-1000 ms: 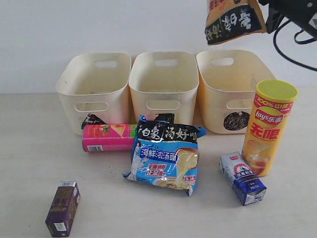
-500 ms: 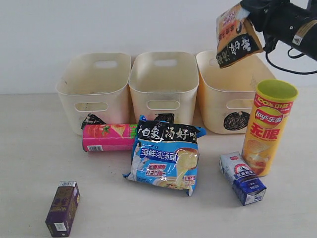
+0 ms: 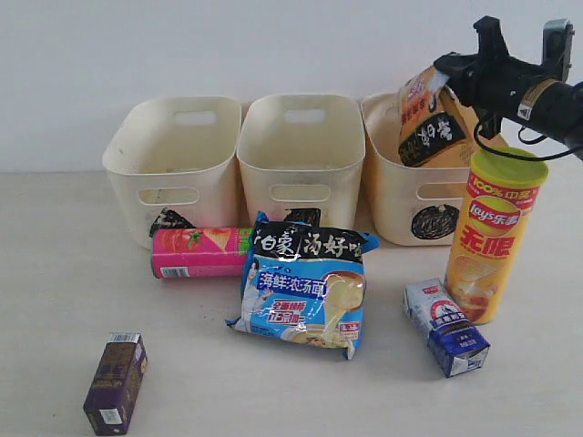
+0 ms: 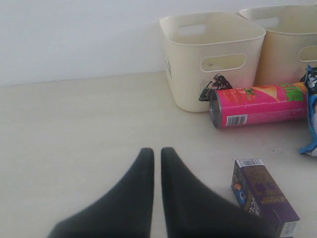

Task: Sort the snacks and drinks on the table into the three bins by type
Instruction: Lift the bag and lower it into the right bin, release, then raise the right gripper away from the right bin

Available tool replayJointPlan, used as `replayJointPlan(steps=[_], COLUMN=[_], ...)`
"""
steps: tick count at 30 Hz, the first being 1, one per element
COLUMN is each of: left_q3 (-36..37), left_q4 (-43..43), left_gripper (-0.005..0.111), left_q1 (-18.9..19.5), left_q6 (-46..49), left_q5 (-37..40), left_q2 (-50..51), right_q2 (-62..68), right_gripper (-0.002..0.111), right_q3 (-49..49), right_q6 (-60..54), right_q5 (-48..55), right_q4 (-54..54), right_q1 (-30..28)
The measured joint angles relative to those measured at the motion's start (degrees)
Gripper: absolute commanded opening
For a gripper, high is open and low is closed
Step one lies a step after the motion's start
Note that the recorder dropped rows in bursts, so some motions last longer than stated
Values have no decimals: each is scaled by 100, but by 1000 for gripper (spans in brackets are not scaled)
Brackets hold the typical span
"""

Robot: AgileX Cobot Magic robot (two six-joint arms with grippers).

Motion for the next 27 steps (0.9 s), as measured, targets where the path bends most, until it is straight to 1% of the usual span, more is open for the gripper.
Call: replayJointPlan(steps=[3,4,5,6,7,8,9,12,15,16,17,18,19,21,22,25,27], left_q3=[0,0,0,0,0,0,0,0,0,0,0,0,0,0,0,0,0], left_q4=[0,0,0,0,0,0,0,0,0,0,0,0,0,0,0,0,0], left_gripper=[4,4,4,4,4,4,4,4,4,4,4,4,4,4,4,4,4], left_q1=[0,0,0,0,0,0,0,0,0,0,0,0,0,0,0,0,0], left_q6=[0,0,0,0,0,0,0,0,0,0,0,0,0,0,0,0,0], left_q5=[0,0,0,0,0,0,0,0,0,0,0,0,0,0,0,0,0], left_q2=[0,0,0,0,0,0,0,0,0,0,0,0,0,0,0,0,0], right_q2=[0,0,0,0,0,0,0,-113,-338,-554,-635,-836,-992,-1264,-1411,-1830,-2062], right_gripper=[67,76,82,83,82,78,77,77,77,76,70,60,46,13,0,0,0], right_q3=[0,0,0,0,0,0,0,0,-9,-22,-34,-44,-45,-45,-45,-45,-34], right_q6=[-84,-118,-146,-218,-269,-318,-446,-801,-1043,-1167,-1180,-1194,-1207,-1169,-1075,-353,98], right_q5=[44,44,44,44,55,55,45,33,241,571,745,1055,1212,1465,1525,1608,1623], right_q4=[-24,-24,-24,-37,-37,-37,-37,-162,-492,-850,-1007,-1415,-1729,-2538,-3009,-4515,-5040], right_q1=[0,0,0,0,0,0,0,0,0,0,0,0,0,0,0,0,0])
